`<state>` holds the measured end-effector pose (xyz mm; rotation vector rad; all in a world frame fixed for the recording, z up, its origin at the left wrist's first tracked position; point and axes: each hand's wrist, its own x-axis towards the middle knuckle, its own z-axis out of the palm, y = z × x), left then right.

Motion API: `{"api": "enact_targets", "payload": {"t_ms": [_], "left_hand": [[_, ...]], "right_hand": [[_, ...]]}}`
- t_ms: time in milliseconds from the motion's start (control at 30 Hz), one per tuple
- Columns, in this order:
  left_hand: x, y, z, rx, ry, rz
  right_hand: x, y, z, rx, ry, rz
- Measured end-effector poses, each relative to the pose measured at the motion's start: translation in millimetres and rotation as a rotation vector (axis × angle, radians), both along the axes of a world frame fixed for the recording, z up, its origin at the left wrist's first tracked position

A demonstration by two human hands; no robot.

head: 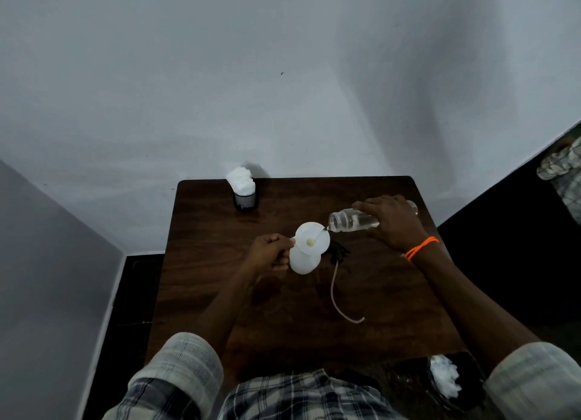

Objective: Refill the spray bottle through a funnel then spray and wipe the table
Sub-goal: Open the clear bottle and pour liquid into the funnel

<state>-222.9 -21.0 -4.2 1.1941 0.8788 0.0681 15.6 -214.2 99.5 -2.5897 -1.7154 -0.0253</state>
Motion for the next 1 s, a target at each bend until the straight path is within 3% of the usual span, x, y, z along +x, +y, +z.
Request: {"api": "enact_targets", "payload": {"t_ms": [1000], "left_hand": [[3.8,-0.8,-1.6,-0.012,-0.001,0.034]], "right_hand": [[-0.5,5.3,4.5,-0.016,-0.002,0.024]]}}
